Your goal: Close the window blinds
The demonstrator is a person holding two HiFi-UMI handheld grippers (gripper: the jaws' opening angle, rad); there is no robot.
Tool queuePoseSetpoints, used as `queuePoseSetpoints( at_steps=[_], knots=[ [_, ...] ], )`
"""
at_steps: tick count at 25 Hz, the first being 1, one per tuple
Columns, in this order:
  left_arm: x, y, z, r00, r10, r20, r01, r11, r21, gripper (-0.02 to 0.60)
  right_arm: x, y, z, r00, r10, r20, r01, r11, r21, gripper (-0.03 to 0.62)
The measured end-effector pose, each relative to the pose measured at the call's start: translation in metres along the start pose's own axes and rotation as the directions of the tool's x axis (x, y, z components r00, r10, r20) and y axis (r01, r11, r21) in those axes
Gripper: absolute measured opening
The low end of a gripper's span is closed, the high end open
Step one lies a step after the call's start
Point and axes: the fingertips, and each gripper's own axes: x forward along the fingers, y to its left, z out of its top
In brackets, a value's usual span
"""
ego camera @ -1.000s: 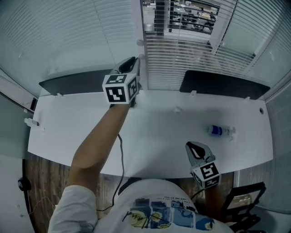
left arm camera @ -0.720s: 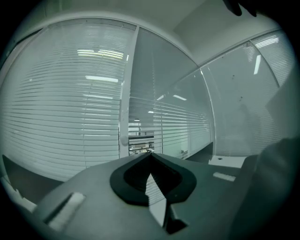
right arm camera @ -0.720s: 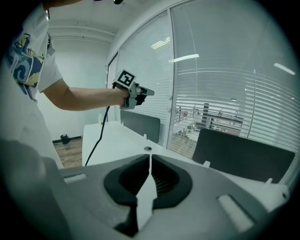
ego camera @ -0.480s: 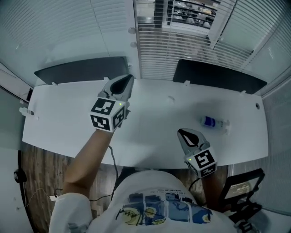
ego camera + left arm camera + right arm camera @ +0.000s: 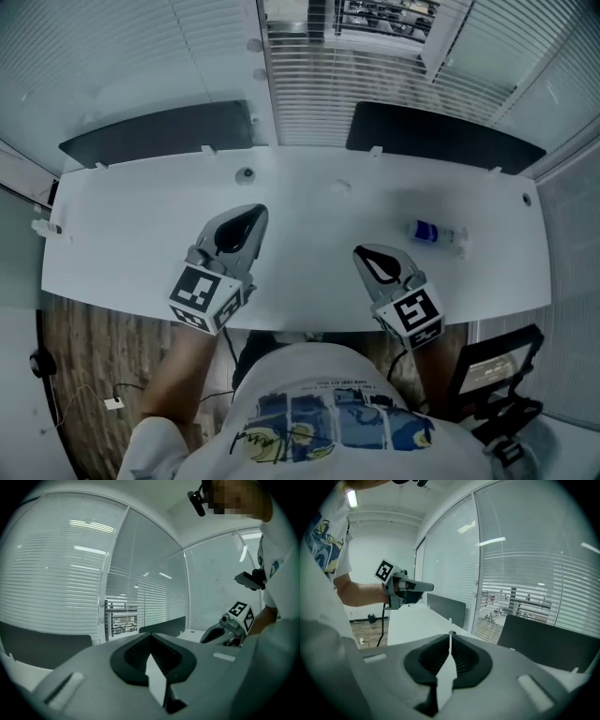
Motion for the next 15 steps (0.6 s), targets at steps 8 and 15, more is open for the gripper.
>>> queuePoseSetpoints(
  at_steps=[8, 15],
  knots=[
    [-0.032, -0.021, -0.012, 0.995, -0.090, -0.050, 0.093, 0.994, 0.049, 0.006, 0.009, 0.015, 0.025, 1.000, 0.000, 0.002, 0.000, 1.000, 0.008, 0.006],
    [-0.061, -0.001, -0.032, 0.983, -0.160, -0.093, 0.164, 0.986, 0.040, 0.006, 0.035, 0.049, 0.043, 1.000, -0.015, 0.015, 0.015, 1.000, 0.000, 0.006]
  ],
)
